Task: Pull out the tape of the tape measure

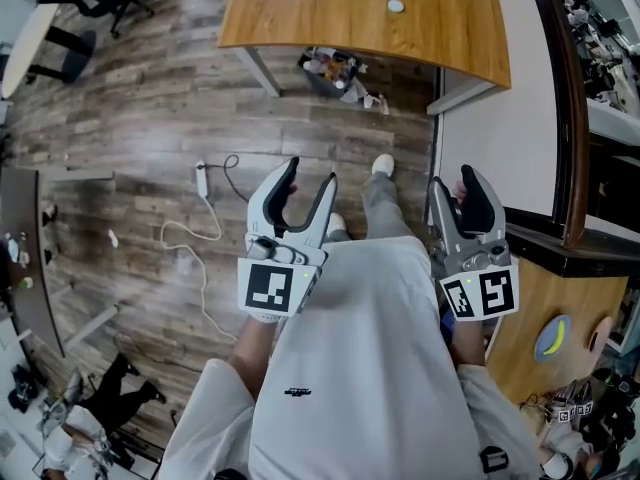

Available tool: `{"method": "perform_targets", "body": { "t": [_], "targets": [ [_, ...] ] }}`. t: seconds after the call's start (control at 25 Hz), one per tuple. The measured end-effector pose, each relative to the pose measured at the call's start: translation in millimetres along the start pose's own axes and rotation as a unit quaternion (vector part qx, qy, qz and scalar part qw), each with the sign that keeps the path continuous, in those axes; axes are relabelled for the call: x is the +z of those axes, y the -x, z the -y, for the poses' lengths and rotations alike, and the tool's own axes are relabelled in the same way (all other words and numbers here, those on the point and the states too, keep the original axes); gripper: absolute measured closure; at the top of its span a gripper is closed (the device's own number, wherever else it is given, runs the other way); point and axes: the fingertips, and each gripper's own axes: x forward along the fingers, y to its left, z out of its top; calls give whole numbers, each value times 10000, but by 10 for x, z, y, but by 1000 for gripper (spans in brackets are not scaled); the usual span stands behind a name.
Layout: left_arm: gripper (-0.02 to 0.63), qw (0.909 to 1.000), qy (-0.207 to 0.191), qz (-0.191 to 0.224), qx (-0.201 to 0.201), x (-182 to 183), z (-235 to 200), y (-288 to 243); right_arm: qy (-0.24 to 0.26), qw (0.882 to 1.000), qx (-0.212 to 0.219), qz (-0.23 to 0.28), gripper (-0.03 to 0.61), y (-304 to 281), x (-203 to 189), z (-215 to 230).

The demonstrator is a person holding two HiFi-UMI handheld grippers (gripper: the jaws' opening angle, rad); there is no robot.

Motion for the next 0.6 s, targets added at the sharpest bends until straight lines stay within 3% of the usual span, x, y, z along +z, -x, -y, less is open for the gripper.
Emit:
{"method": "perform_targets", "body": {
  "t": [0.4,0.6],
  "targets": [
    [416,9993,-149,-346,27,59,-83,-782,-181,9998,-82,60,382,-469,89,696],
    [415,9997,-181,-138,-45,265,30,-1344,-296,9995,-73,70,382,-714,195,1180]
  ]
}}
